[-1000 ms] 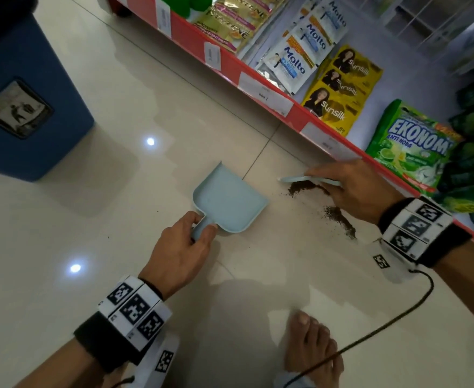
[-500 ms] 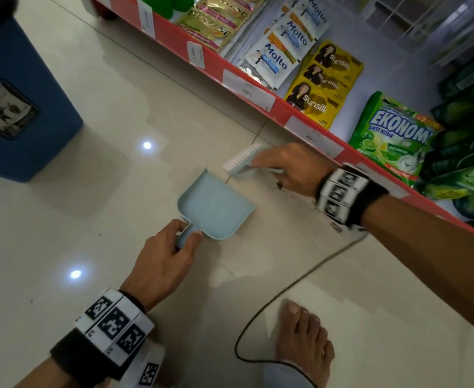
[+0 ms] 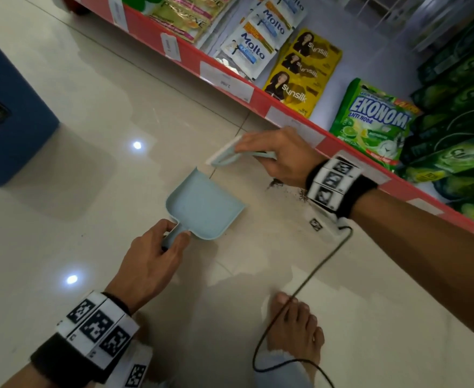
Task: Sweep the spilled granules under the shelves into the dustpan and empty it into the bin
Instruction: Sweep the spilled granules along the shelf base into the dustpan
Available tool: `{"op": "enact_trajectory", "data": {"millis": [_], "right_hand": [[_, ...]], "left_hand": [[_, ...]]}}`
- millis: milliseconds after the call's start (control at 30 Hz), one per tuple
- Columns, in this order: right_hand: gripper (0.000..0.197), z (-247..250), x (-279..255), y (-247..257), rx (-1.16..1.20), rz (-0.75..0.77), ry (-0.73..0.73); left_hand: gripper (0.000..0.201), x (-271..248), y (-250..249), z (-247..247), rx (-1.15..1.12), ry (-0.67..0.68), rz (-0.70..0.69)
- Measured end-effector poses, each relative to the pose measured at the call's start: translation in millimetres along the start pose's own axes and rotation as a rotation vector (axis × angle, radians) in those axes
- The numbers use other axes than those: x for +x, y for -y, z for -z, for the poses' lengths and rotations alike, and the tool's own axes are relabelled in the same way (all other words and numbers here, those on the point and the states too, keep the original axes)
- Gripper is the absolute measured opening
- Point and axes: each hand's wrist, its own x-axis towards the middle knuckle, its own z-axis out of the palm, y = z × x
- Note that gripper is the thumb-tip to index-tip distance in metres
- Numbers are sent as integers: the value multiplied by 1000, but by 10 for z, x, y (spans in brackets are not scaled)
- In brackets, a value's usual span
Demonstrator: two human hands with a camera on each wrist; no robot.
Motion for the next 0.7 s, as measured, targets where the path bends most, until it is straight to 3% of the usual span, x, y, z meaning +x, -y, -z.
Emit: {"op": "enact_trajectory", "data": {"millis": [133, 367, 500, 633, 700], "right_hand": [[37, -133, 61, 42, -27, 38, 121], [51, 146, -949, -354, -109, -153, 209], [51, 167, -1195, -376, -65, -182, 28], [41, 21, -852, -280, -32, -142, -271], [45, -67, -614, -234, -114, -215, -277]], "left_hand": [[25, -62, 64, 21, 12, -14, 20], [27, 4, 40, -45, -24, 6, 19], [25, 123, -90, -141, -54, 45, -22], [24, 219, -202, -199, -58, 67, -78], [22, 267, -242, -222, -48, 71, -89]]}}
